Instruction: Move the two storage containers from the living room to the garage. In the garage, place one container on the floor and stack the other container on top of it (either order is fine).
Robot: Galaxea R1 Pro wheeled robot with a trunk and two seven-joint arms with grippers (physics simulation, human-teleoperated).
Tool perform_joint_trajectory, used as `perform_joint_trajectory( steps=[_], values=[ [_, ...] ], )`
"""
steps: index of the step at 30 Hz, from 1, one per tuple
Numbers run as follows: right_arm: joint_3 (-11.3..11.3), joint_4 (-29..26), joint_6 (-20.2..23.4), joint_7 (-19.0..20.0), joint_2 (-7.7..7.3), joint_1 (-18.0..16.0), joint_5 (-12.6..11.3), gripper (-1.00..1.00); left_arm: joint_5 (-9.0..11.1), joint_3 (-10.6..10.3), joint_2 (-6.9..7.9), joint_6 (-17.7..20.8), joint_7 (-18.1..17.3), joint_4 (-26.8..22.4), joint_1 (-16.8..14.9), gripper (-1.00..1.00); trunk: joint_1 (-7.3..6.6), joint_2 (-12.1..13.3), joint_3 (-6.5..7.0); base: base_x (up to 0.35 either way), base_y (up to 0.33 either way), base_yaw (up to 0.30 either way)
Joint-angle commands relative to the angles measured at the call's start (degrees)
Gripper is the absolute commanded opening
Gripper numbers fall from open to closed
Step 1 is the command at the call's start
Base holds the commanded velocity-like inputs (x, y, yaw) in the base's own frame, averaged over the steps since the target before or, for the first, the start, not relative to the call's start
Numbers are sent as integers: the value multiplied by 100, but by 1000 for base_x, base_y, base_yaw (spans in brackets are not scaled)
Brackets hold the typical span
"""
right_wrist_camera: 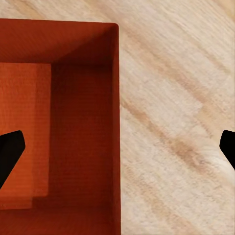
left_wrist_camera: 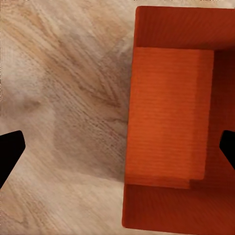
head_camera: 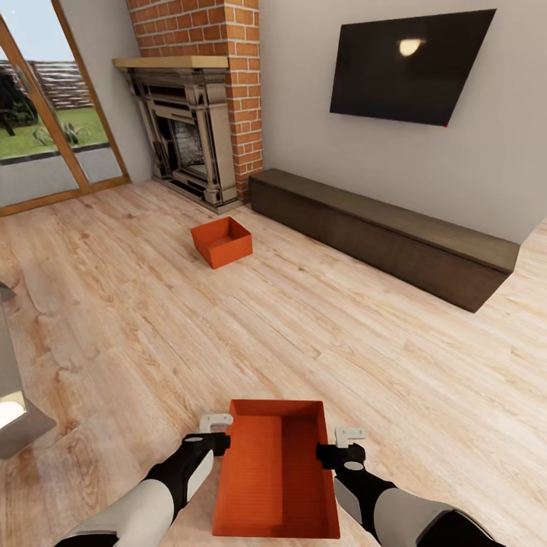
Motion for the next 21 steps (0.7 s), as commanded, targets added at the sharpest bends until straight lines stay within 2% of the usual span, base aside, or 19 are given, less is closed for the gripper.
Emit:
perform_joint_trajectory(
  steps=[1, 5, 21],
  values=[
    [49, 4, -17, -15, 2, -3, -55, 100, -27, 31, -5, 31, 13, -13, 0, 100, 0, -2, -4, 0, 0, 0],
    [49, 4, -19, -15, 2, -3, -55, 100, -29, 27, -11, 30, 32, -14, 0, 100, 0, -2, -4, 0, 0, 0],
    [49, 4, -14, 130, 2, -3, -61, 100, -36, 14, -1, 61, -29, 18, 0, 100, 351, -644, -291, 0, 0, 0]
  ],
)
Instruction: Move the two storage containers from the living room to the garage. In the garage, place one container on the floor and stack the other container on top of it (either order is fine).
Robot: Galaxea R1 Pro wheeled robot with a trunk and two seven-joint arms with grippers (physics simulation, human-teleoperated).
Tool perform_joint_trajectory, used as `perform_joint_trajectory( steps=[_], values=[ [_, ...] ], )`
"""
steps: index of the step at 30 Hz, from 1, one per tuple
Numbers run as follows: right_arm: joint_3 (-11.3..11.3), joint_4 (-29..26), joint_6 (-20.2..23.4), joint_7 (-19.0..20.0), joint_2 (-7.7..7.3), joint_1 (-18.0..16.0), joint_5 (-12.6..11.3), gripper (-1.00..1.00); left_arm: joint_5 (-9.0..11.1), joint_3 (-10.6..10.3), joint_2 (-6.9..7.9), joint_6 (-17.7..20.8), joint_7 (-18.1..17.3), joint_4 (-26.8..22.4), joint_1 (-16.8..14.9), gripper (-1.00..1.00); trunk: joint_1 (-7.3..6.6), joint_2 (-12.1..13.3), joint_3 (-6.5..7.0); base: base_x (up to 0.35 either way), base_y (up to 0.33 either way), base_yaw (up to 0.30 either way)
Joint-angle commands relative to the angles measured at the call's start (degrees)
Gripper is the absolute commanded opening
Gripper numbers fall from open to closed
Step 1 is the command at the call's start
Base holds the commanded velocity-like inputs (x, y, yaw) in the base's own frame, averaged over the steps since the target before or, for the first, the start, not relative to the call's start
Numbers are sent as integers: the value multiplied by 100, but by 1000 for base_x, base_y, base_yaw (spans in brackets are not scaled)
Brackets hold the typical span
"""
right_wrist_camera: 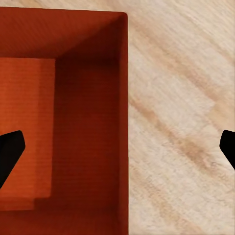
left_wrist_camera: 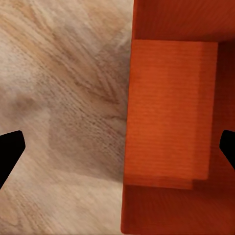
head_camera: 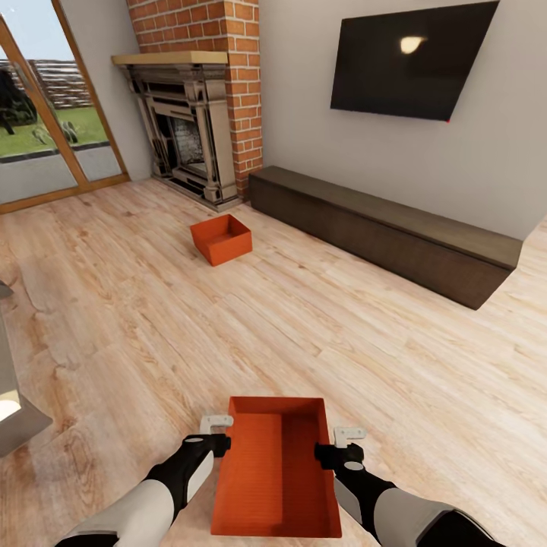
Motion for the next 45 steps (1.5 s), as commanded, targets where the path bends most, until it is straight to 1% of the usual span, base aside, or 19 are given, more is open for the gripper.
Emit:
perform_joint_trajectory(
  steps=[1, 9, 24, 43, 45],
  values=[
    [49, 4, -19, -14, 2, -3, -55, 100, -28, 29, -3, 34, 7, -12, 0, 100, 22, -43, -22, 0, 0, 0],
    [49, 4, -18, -11, -6, -3, -56, 100, -35, 28, -1, 34, 7, -5, 0, 100, 198, -364, -166, 0, 0, 0],
    [52, 10, -17, -5, 23, -3, -65, 100, -49, 28, -5, 28, 67, 4, 0, 100, 198, -364, -166, 0, 0, 0],
    [49, 13, -18, 7, -1, -3, -65, 100, -60, 28, -18, 9, 89, -38, 0, 100, 198, -364, -166, 0, 0, 0],
    [49, 13, -17, 7, -5, -3, -65, 100, -57, 28, -18, 12, 88, -38, 0, 100, 242, -445, -202, 0, 0, 0]
  ],
)
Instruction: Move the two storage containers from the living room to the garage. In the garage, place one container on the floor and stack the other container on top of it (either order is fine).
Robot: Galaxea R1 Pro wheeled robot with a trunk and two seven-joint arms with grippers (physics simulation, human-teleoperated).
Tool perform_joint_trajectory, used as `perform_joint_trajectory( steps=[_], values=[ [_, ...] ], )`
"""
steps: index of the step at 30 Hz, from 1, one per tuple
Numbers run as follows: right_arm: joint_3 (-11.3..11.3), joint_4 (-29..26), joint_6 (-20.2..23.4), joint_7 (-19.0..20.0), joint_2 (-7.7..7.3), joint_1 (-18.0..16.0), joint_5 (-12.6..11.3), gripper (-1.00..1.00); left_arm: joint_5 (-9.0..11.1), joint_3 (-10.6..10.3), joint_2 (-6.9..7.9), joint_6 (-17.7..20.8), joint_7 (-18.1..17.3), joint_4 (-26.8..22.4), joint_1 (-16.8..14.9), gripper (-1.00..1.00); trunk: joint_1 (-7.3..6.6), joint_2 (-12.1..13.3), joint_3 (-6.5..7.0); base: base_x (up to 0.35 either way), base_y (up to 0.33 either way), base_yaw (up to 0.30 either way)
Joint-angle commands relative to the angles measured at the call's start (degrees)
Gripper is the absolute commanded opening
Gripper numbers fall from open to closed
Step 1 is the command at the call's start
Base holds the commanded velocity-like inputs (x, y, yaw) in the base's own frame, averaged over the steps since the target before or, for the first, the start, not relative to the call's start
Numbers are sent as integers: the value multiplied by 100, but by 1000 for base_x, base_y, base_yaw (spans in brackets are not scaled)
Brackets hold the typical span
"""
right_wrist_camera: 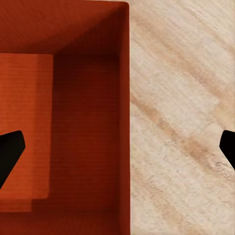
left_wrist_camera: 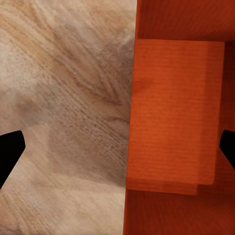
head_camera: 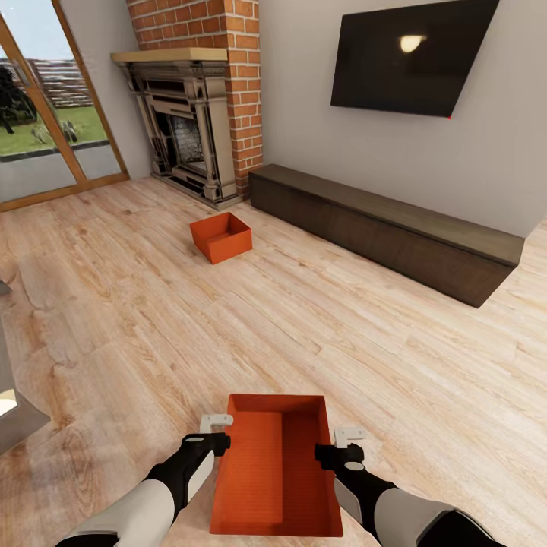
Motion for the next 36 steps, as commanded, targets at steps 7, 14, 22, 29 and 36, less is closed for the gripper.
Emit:
perform_joint_trajectory(
  steps=[7, 14, 22, 29, 36],
  values=[
    [49, 4, -20, -15, -5, -3, -53, 100, -28, 29, -3, 37, 12, -6, 0, 100, 154, -284, -130, 0, 0, 0],
    [49, 4, -18, -15, -5, -3, -53, 100, -23, 29, -1, 46, -1, -4, 0, 100, 308, -565, -256, 0, 0, 0],
    [49, 4, -17, -15, -3, -3, -53, 100, -12, 29, 4, 48, -3, 13, 0, 100, 483, -886, -399, 0, 0, 0],
    [49, 4, -17, -15, -5, -3, -53, 100, -27, 23, 4, 40, 5, -5, 0, 100, 549, -1006, -453, 0, 0, 0],
    [49, 4, -17, -15, -7, -3, -53, 100, -28, 20, 4, 38, 6, -6, 0, 100, 593, -1086, -489, 0, 0, 0]
  ],
)
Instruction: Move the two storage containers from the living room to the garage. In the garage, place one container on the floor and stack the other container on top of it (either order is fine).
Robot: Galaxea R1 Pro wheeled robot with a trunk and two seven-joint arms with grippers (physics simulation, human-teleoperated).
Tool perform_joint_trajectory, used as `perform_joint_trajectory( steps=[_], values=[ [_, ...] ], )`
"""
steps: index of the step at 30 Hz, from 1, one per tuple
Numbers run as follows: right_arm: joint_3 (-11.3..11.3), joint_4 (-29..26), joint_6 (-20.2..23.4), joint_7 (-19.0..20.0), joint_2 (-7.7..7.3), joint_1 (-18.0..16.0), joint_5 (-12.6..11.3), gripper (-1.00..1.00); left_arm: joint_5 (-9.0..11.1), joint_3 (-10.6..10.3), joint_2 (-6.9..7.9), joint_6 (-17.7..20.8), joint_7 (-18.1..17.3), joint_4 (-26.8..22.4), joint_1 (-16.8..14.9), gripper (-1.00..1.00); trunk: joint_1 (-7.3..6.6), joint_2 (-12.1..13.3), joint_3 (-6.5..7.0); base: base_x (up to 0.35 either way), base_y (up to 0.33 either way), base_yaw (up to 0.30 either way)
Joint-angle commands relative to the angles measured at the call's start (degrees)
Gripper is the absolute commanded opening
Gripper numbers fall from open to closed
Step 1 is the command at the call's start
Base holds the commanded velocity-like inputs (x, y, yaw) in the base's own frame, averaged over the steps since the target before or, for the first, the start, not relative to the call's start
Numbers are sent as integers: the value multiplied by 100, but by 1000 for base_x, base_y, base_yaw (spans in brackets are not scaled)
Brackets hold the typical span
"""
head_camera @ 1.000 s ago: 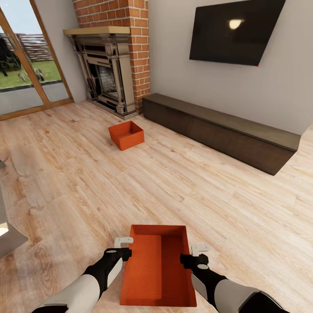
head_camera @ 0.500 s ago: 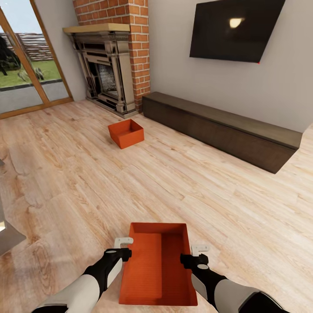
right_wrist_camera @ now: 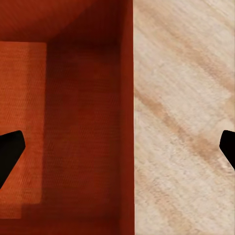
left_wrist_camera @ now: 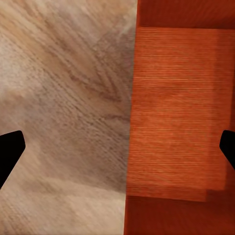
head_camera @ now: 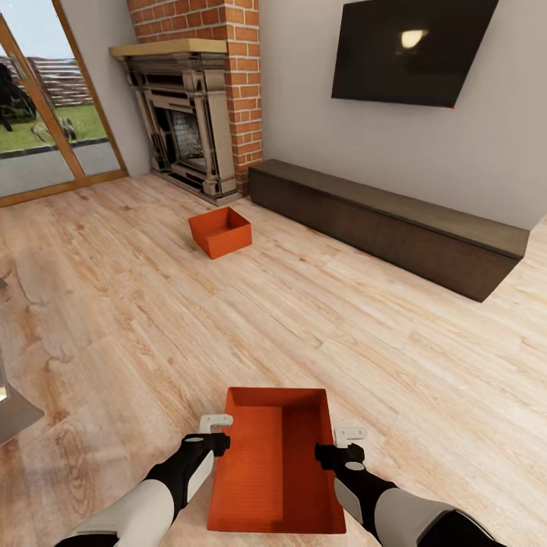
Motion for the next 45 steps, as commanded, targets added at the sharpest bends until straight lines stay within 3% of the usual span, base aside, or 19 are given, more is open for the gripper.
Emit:
perform_joint_trajectory(
  steps=[1, 25, 33, 40, 45],
  values=[
    [49, 4, -17, -15, 2, -3, -53, 100, -31, 28, -4, 37, 7, -9, 0, 100, 22, -43, -22, 0, 0, 0],
    [50, 4, -18, -14, 1, -3, -53, 100, -23, 30, -4, 43, 6, 7, 0, 100, 549, -1006, -453, 0, 0, 0],
    [49, 4, -18, -15, 1, -3, -53, 100, -30, 28, -4, 31, 7, -8, 0, 100, 549, -1006, -453, 0, 0, 0],
    [51, 4, -19, -15, -10, -3, -46, 100, -31, 28, -4, 34, 8, -9, 0, 100, 637, -1166, -525, 0, 0, 0],
    [57, 2, -18, -15, -90, -3, -32, 100, -31, 28, -4, 27, 8, -9, 0, 100, 637, -1166, -525, 0, 0, 0]
  ],
)
